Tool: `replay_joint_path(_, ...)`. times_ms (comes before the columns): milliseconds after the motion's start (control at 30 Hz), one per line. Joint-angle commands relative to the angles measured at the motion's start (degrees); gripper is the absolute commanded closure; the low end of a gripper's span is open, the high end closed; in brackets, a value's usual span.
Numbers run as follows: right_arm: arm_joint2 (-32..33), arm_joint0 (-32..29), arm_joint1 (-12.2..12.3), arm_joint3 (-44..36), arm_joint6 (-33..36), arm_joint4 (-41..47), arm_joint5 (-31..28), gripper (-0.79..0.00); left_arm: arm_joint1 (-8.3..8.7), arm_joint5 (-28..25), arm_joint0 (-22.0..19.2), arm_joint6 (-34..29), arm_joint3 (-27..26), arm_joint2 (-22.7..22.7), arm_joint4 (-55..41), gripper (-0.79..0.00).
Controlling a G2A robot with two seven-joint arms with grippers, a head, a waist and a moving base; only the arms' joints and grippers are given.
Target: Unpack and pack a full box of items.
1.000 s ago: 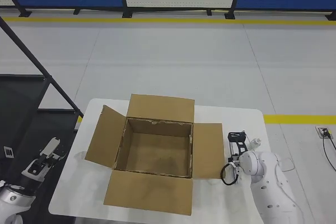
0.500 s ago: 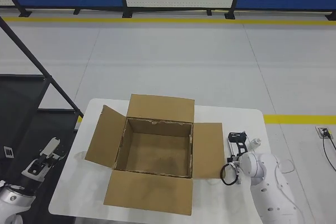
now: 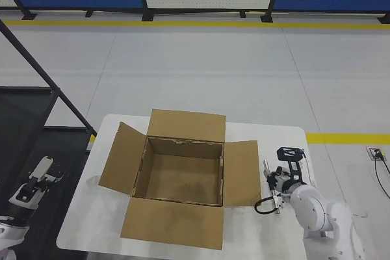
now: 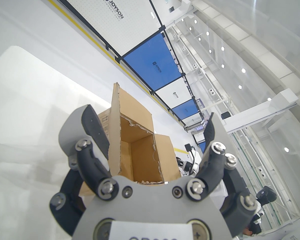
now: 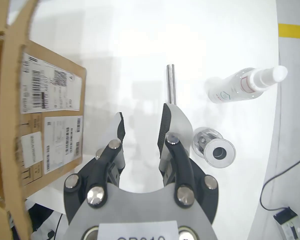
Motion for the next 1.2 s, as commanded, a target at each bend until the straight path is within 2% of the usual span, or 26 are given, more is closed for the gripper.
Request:
replay_joint_path(0, 1.0, -1.7, 0.1, -2.4, -2.4, 3.5, -1.3, -0.323, 0.14, 0.4, -0.5, 0.1, 1.0, -0.8, -0.3, -0.785)
replay_joint_path(167, 2.8, -4.6, 0.3, -6.2, -6.6, 11.1, -5.5, -0.385, 0.59, 1.9, -1.8, -0.2, 4.4, -2.7, -0.8, -0.785)
replay_joint_path(200, 2.9, -4.8, 0.3, -6.4, -7.1, 11.7, -5.7, -0.52, 0.63, 2.1, -1.9, -0.2, 4.8, -2.8, -0.7, -0.785)
replay_joint_path(233, 2.7, -5.0, 0.4, -6.7, -7.6, 12.8, -6.3, -0.72, 0.69, 2.2, -1.9, -0.1, 5.3, -2.9, -0.4, -0.785)
replay_joint_path(267, 2.6, -5.1, 0.4, -7.0, -7.8, 14.4, -7.4, -0.785, 0.73, 2.3, -1.8, 0.2, 5.9, -2.9, 0.1, -0.785)
replay_joint_path(467, 2.5, -2.6, 1.0, -4.3, -3.8, 19.7, -8.8, -0.785, 0.7, 2.1, -0.7, 1.6, 6.9, -2.2, 1.1, -0.785)
replay_joint_path(767, 2.7, 1.5, 1.9, 0.9, 0.9, 29.5, -12.9, -0.785, 0.55, 2.1, 0.9, 3.0, 4.8, -0.6, 1.1, -0.785)
replay_joint_path(1167, -4.9, 7.5, 2.5, 5.3, 3.9, 27.8, -9.9, -0.785, 0.52, 1.8, 2.1, 3.5, 3.1, 0.5, 0.6, -0.785)
